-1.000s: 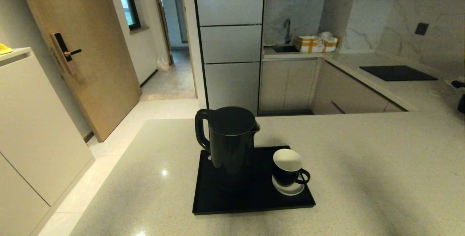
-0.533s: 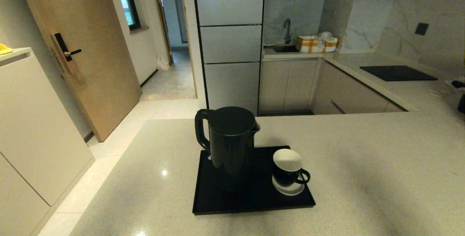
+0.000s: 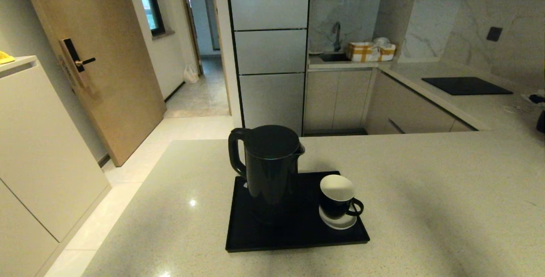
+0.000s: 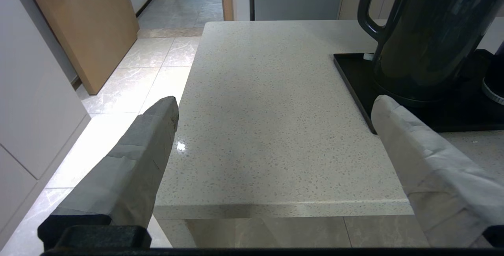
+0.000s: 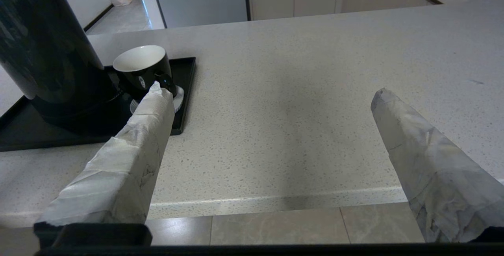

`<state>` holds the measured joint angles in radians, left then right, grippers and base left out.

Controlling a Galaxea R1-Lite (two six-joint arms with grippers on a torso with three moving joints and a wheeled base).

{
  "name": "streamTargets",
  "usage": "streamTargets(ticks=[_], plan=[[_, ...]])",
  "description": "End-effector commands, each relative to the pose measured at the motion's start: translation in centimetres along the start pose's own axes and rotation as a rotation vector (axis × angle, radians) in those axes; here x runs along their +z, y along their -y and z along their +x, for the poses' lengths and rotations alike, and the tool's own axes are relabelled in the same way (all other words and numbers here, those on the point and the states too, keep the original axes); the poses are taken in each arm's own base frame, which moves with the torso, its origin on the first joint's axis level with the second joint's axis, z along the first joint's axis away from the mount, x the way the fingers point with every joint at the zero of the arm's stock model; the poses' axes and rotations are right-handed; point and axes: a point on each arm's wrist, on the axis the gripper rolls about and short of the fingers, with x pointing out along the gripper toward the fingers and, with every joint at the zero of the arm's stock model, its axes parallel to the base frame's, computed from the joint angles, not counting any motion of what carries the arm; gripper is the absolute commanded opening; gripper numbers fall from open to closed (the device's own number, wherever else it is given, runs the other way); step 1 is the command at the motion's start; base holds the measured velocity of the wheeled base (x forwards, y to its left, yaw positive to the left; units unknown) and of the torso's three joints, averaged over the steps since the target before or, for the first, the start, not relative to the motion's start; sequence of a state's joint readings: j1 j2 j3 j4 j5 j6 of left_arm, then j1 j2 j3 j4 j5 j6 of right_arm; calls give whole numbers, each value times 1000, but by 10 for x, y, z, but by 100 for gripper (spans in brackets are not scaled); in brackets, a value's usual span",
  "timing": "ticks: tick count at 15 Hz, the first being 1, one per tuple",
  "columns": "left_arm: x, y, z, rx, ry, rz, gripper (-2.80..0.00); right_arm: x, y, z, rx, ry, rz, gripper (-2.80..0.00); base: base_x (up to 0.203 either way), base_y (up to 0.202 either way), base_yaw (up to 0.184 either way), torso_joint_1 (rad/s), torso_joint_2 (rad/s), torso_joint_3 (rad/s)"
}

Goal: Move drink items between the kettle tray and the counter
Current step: Pick up the tea cup

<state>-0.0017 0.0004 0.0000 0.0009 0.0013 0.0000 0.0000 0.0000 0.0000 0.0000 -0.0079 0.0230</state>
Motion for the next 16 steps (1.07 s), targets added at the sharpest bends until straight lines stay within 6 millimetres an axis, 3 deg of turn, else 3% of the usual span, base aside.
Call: streamTargets(ticks=[1, 16], plan=[[0, 0, 0, 0, 0, 0, 0, 0, 0, 0, 0, -3, 0, 0, 0, 0, 0, 0, 0, 0], [0, 0, 0, 0, 1, 0, 0, 0, 0, 0, 0, 0, -6, 0, 0, 0, 0, 0, 0, 0]])
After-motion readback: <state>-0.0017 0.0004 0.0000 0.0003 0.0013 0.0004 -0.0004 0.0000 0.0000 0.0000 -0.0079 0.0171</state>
